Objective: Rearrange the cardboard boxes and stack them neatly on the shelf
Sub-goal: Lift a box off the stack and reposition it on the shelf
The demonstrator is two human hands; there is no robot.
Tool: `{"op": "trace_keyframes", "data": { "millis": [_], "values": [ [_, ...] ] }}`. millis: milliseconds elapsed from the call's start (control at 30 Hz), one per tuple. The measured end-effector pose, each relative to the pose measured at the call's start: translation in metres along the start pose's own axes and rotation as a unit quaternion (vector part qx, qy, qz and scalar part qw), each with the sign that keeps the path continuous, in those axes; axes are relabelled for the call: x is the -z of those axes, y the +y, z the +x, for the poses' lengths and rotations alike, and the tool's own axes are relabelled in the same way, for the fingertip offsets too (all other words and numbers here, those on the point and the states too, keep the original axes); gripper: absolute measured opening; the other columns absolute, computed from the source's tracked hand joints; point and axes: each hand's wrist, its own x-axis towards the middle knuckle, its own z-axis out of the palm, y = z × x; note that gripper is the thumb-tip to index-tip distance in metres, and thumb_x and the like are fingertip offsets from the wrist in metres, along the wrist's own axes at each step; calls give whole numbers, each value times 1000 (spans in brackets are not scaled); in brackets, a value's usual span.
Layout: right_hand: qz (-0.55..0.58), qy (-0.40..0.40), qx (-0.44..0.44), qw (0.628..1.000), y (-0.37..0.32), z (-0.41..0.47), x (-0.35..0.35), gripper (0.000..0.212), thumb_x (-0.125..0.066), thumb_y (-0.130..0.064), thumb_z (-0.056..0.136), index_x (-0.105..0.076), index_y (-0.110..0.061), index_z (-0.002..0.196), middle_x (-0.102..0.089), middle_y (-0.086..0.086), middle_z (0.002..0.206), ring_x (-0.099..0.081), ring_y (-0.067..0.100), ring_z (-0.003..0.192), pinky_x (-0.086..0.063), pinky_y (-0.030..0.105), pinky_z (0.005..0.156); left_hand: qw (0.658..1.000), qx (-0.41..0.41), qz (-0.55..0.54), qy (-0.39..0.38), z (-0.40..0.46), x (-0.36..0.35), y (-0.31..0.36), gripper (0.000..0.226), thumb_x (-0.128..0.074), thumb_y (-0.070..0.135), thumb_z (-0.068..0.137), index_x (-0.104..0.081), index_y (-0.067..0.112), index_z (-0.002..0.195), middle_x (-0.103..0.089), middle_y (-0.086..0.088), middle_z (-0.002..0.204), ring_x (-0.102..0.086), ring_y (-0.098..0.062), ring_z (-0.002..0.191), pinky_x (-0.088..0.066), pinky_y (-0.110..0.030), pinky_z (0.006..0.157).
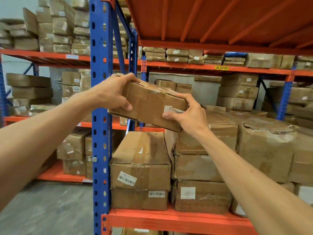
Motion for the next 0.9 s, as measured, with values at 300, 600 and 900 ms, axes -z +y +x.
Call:
{"op": "trace_keyframes", "data": {
  "millis": [300,600,900],
  "values": [
    [41,51,-54,996,11,-32,-24,63,-96,-47,62,-65,-35,116,-67,-20,102,-63,-3,92,-52,17,73,996,26,43,-70,6,9,-2,73,-89,20,73,-43,47,123,-53,14,101,-55,-17,93,-44,-36,71],
    [-93,-104,-20,990,26,-57,-18,50,-92,-41,72,-65,-39,115,-63,-17,107,-56,-2,93,-38,7,66,995,92,-2,35,-78,-104,-50,77,-94,42,60,-50,43,123,-48,-1,104,-53,-29,95,-42,-38,78],
    [-461,-224,62,856,53,-53,-51,106,-70,-75,75,-15,-47,160,16,21,169,22,39,153,2,60,124,946,-44,318,-44,-62,-154,-69,95,-77,48,81,-24,25,157,-43,-9,151,-25,-33,147,-19,-44,120]
  ]
}}
